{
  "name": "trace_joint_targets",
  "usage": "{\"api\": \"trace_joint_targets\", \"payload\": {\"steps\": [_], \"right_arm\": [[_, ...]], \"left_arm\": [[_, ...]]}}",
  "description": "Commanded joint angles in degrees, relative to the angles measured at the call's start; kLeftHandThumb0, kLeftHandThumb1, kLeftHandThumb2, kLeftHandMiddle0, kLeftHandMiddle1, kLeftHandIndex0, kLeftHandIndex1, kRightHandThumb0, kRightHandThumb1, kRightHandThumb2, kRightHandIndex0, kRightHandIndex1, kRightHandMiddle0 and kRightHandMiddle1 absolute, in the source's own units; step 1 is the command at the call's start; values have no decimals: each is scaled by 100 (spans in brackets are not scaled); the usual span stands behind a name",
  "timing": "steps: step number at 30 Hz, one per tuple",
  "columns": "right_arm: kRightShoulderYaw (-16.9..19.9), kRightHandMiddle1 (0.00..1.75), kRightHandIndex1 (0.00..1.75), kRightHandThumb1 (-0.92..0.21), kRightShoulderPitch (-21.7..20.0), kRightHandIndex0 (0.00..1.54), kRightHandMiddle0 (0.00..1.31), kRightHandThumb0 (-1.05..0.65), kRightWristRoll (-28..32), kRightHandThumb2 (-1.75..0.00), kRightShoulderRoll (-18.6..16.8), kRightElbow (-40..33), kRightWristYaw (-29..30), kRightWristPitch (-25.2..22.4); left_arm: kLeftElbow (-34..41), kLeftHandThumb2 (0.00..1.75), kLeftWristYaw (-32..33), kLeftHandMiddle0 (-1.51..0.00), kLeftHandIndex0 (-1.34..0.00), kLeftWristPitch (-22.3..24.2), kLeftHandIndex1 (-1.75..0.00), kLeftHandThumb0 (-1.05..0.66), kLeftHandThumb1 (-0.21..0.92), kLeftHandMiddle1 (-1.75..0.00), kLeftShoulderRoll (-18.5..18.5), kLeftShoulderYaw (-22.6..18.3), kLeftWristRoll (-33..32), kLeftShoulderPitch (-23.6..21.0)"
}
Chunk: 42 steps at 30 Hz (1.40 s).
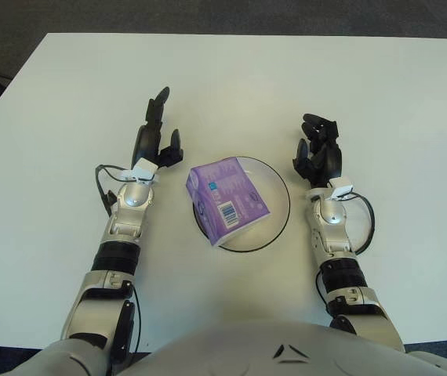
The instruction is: Put the tissue paper into the plate.
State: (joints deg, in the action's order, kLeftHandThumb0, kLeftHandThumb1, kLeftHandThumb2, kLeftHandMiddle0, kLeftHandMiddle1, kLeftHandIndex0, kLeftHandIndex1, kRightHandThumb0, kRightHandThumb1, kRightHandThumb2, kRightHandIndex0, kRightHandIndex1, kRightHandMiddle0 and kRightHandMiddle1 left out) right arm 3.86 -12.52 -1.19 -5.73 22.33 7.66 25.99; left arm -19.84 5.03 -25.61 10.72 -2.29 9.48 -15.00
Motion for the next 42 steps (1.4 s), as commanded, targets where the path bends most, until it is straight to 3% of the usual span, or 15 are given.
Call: {"api": "trace_joint_targets", "payload": {"steps": [1,23,42], "right_arm": [[92,112,73,-82,686,41,4,-46,107,-70,14,547,-22,-342],[146,112,73,-80,756,42,6,-43,86,-73,81,429,-33,-334],[165,113,74,-79,837,39,7,-45,86,-72,94,329,-52,-379]], "left_arm": [[19,93,129,-20,0,133,-53,-77,92,-1,-92,-76,-51,267],[-984,92,223,-26,0,-540,-58,-76,92,-4,-357,-185,-344,428],[-1008,91,195,-29,0,-712,-58,-72,92,-3,-343,-123,-331,695]]}}
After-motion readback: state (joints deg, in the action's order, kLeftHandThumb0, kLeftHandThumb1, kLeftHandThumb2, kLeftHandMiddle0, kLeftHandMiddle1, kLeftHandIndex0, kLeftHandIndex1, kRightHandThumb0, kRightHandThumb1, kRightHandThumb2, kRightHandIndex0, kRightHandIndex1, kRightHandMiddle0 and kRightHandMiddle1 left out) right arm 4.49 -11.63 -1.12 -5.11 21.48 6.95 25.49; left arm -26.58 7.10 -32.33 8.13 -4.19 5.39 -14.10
